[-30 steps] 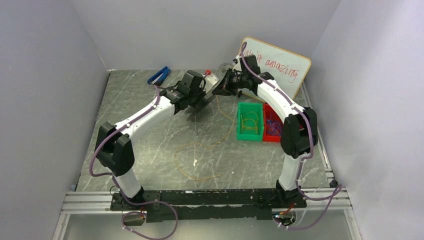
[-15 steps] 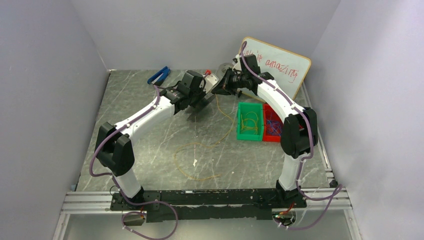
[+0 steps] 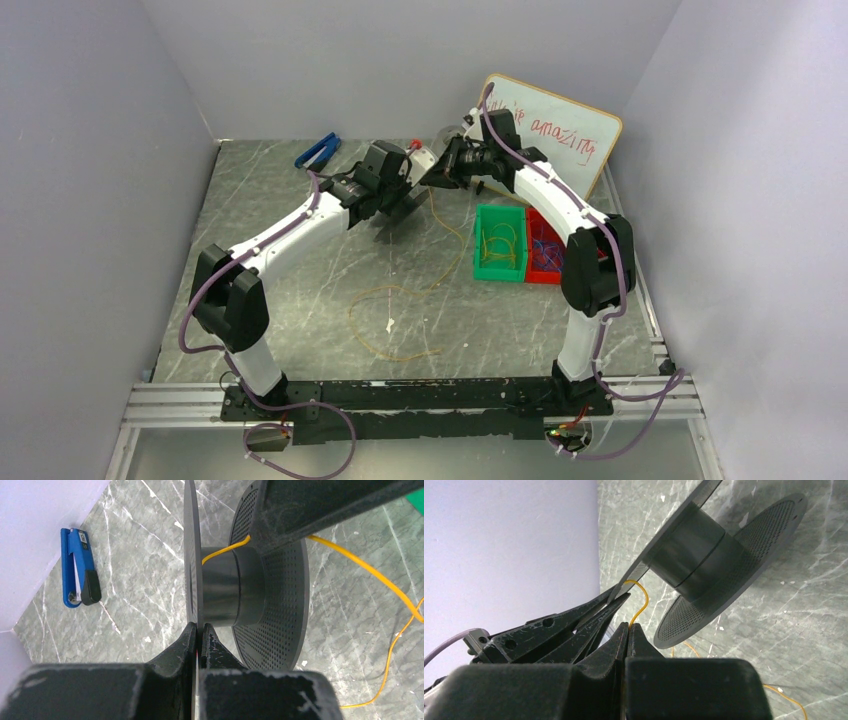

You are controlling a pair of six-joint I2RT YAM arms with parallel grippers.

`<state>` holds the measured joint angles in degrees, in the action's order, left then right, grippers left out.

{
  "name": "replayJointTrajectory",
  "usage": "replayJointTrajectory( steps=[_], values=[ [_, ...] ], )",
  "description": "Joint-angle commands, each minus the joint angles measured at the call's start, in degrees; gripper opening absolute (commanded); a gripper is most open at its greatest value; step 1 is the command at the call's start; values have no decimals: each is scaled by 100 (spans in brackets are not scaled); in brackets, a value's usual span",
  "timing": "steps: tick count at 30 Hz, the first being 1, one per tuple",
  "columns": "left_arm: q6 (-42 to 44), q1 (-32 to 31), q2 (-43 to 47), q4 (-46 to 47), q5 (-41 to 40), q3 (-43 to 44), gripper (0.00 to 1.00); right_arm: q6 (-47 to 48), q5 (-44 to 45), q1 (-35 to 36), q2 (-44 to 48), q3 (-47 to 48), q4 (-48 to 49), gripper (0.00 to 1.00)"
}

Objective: Wrap the cables

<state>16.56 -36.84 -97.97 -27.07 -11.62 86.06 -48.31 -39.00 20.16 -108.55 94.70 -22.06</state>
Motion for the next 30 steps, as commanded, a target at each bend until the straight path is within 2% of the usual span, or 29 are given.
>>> replayJointTrajectory(
  steps=[1,8,30],
  values=[
    [-384,-35,61,-132,524,155,3,-350,-304,-20,27,-266,607,0],
    [-403,-17,74,-72,429,83,3,-789,-633,-86,112,-741,1321,0],
    [-304,-24,-24,-96,624,69,3,-1075,-790,-268,-13,-430,1593,0]
  ],
)
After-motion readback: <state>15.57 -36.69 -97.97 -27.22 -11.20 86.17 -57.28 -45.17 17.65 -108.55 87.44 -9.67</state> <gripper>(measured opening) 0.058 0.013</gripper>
